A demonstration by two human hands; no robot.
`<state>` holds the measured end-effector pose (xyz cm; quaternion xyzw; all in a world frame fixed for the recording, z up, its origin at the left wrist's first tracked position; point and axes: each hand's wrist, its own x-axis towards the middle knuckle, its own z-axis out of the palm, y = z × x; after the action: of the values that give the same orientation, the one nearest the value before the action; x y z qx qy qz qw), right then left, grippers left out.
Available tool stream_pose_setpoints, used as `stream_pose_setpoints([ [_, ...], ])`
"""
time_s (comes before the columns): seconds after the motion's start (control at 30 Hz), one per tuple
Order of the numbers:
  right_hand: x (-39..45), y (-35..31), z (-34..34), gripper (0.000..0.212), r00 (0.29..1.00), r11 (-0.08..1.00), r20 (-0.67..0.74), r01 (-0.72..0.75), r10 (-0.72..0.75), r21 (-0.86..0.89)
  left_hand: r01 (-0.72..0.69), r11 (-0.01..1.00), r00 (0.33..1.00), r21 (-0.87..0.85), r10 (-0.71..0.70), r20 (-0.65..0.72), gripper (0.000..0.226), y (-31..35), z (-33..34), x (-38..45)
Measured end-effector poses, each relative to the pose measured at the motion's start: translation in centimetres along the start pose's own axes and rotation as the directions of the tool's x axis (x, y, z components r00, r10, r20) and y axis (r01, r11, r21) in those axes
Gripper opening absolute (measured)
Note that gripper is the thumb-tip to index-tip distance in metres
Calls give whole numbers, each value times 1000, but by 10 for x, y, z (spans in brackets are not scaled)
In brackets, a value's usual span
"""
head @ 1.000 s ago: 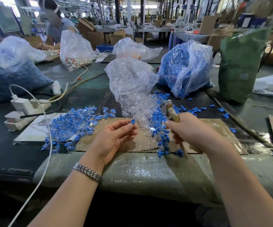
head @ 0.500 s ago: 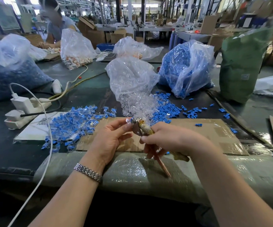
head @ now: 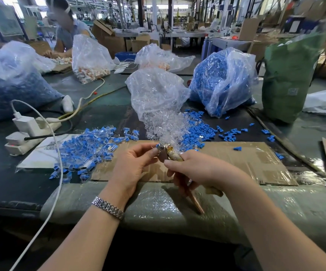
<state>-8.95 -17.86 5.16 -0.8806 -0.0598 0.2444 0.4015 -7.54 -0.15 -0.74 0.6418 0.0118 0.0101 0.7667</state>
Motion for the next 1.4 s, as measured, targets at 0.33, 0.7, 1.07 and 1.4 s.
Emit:
stream_pose_setpoints([
  [0.33,24,54,-38,34,735,719,-675,-504,65,-479,-26,743,890,669,321,-323,43,-13,-22,12],
  [0.7,63,47,-7,28,706,637,-703,-503,-86,-584,-156,617,892,771,423,-157,10,-10,-14,11],
  [1.07,88,16,1,32,787,706,-616,-432,-9,-562,-219,293,954,931,267,140,9,-3,2,56],
  [1.4,85,21,-34,67,872,872,-490,-231,-11,-431,-142,707,974,692,225,-30,4,0,-22,53],
])
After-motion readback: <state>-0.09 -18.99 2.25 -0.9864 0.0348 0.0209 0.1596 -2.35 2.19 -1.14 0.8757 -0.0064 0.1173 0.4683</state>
